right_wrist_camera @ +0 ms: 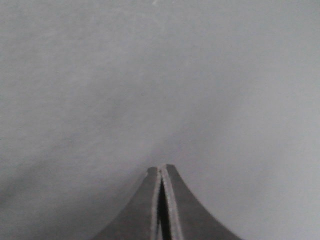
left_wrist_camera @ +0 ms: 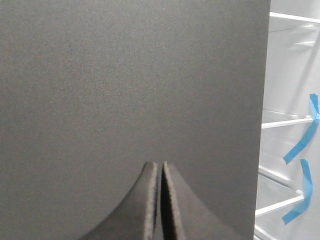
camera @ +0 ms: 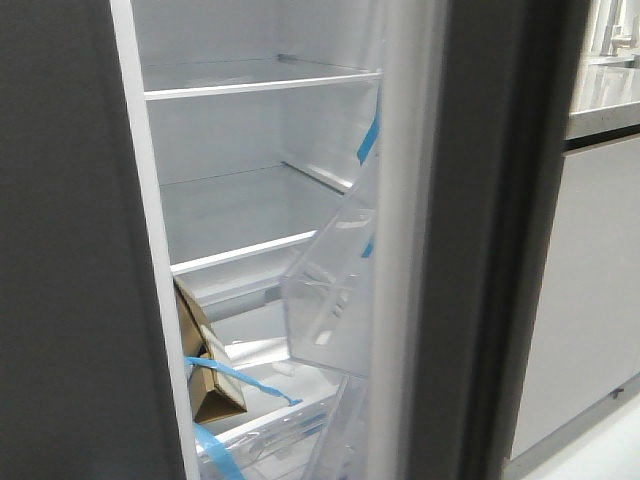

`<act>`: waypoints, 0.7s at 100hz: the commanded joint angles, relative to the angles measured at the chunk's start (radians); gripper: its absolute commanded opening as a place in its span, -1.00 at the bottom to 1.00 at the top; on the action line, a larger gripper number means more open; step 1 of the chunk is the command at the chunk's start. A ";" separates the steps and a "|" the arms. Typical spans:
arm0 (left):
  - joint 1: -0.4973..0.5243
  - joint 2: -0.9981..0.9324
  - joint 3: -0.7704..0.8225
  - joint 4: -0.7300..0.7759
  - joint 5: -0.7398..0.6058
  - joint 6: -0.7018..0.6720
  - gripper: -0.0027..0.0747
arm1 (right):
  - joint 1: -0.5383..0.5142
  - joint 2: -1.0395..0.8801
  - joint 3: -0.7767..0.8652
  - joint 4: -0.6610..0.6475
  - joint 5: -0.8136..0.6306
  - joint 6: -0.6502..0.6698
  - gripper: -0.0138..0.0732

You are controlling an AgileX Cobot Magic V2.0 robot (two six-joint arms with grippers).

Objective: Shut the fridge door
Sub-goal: 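Push the grey fridge door shut with both closed grippers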

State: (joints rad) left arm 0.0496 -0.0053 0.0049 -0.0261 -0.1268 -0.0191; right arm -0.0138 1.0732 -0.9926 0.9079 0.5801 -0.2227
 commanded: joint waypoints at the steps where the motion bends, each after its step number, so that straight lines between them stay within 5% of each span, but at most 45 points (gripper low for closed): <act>1: -0.004 -0.020 0.035 -0.004 -0.073 -0.004 -0.98 | 0.018 0.020 -0.052 0.078 -0.049 -0.100 -0.79; 70: -0.004 -0.020 0.035 -0.004 -0.073 -0.004 -0.98 | 0.211 0.368 -0.378 0.084 -0.060 -0.185 -0.79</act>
State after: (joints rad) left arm 0.0496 -0.0053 0.0049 -0.0261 -0.1268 -0.0191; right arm 0.1767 1.4270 -1.2976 0.9463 0.5612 -0.3863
